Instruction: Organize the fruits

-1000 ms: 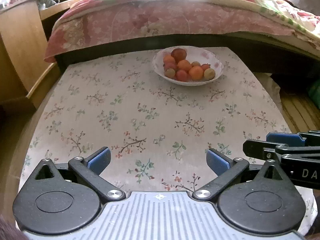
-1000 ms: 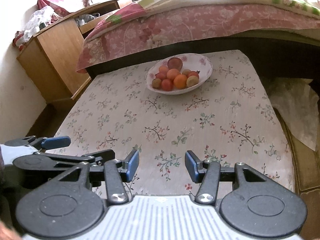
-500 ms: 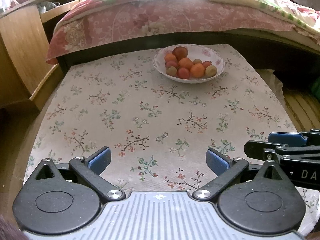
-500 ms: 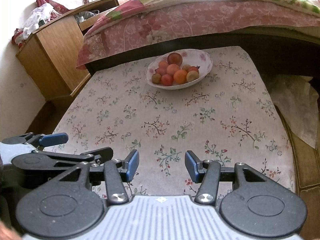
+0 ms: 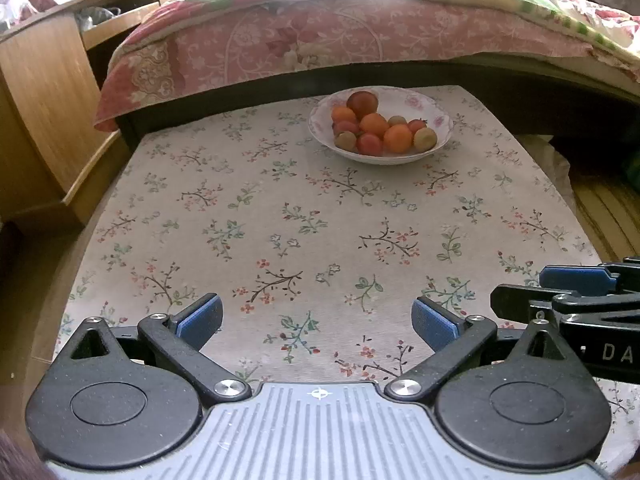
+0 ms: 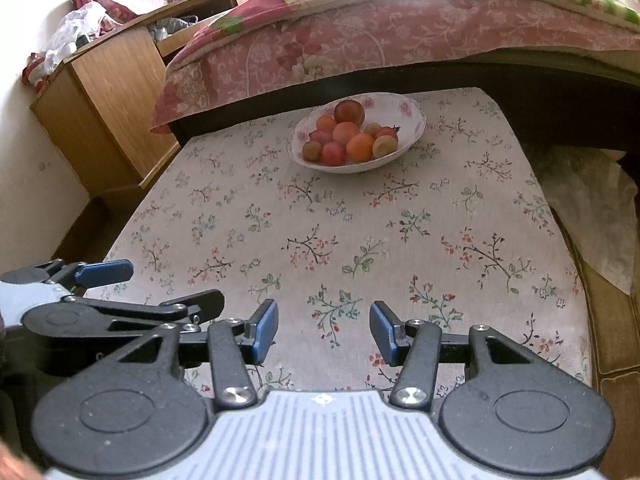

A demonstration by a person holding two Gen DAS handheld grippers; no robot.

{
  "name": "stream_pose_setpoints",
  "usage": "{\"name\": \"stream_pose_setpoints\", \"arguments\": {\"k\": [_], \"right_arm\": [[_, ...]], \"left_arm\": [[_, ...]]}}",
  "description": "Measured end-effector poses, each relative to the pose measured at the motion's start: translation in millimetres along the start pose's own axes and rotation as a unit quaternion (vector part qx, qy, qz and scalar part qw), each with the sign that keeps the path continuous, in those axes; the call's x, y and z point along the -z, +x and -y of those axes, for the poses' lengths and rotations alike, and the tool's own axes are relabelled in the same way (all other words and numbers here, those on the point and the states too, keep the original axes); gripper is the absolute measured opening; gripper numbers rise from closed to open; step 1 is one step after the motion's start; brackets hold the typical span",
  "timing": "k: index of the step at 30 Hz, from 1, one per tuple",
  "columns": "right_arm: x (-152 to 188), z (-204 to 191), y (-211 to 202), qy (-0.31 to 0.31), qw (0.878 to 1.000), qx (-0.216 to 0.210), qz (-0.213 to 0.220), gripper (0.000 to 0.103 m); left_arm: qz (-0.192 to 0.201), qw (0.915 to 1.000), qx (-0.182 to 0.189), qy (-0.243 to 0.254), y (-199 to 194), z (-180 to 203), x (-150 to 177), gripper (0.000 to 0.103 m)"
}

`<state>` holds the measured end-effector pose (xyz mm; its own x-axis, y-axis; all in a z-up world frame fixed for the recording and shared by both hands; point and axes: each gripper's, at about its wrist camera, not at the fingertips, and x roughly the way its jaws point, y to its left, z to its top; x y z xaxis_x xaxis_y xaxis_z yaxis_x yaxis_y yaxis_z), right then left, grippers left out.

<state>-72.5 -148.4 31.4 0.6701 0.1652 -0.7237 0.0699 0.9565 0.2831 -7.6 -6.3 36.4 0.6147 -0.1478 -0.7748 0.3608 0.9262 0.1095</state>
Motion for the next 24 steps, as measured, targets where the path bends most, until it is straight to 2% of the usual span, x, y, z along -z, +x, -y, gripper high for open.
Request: {"name": "stream_pose_setpoints", "arguments": {"k": [24], "right_arm": [[1.2,2.3,5.6,-0.003,1.000,0.022,-0.010,0.051]], "left_arm": [[0.005,1.0000,-0.005,0.003,0.0,-1.1,-0.6,0.102]]}}
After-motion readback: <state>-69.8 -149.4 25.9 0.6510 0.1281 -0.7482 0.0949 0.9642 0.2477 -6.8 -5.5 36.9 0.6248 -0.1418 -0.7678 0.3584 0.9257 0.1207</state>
